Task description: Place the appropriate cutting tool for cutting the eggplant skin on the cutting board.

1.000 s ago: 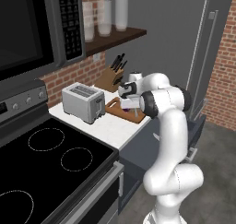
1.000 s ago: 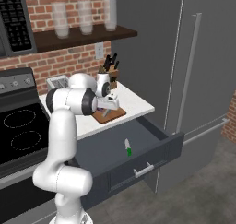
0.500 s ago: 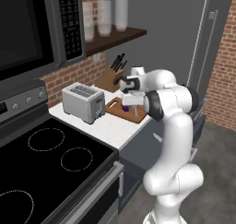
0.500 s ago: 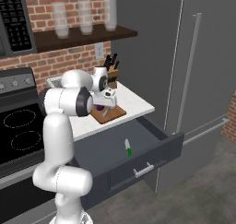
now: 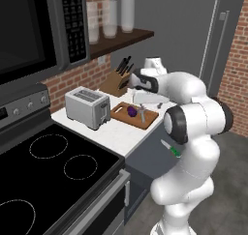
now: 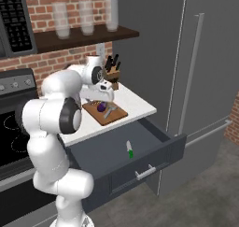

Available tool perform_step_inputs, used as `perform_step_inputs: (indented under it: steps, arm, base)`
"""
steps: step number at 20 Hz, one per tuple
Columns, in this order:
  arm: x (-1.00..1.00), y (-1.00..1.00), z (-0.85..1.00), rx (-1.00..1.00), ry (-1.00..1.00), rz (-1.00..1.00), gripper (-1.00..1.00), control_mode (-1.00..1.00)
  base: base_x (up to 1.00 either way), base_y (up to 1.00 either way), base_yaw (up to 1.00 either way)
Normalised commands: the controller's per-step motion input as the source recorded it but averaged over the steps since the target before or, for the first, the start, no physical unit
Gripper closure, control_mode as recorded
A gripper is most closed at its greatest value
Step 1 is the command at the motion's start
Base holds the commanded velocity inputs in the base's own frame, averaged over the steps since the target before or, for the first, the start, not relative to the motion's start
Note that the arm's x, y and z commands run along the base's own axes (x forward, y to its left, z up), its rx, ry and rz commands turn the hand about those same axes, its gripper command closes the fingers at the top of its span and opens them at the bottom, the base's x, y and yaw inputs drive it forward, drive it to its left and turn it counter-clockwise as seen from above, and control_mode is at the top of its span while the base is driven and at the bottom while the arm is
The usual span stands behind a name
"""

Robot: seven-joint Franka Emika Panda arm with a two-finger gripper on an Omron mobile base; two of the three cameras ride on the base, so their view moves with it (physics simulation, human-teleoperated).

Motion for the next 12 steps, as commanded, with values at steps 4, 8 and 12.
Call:
perform_step_inputs:
  steps: [4, 8, 12]
  arm:
    - [-1.00, -0.01, 0.88, 0.00, -0.06, 0.00, -1.00, -1.00]
    - [-1.00, -0.02, 0.86, 0.00, -0.09, 0.00, -1.00, -1.00]
    - [-1.00, -0.06, 0.68, 0.00, -0.10, 0.00, -1.00, -1.00]
  base:
    - [0.00, 0.00, 0.00]
    - [0.00, 0.00, 0.00]
    - [0.00, 0.00, 0.00]
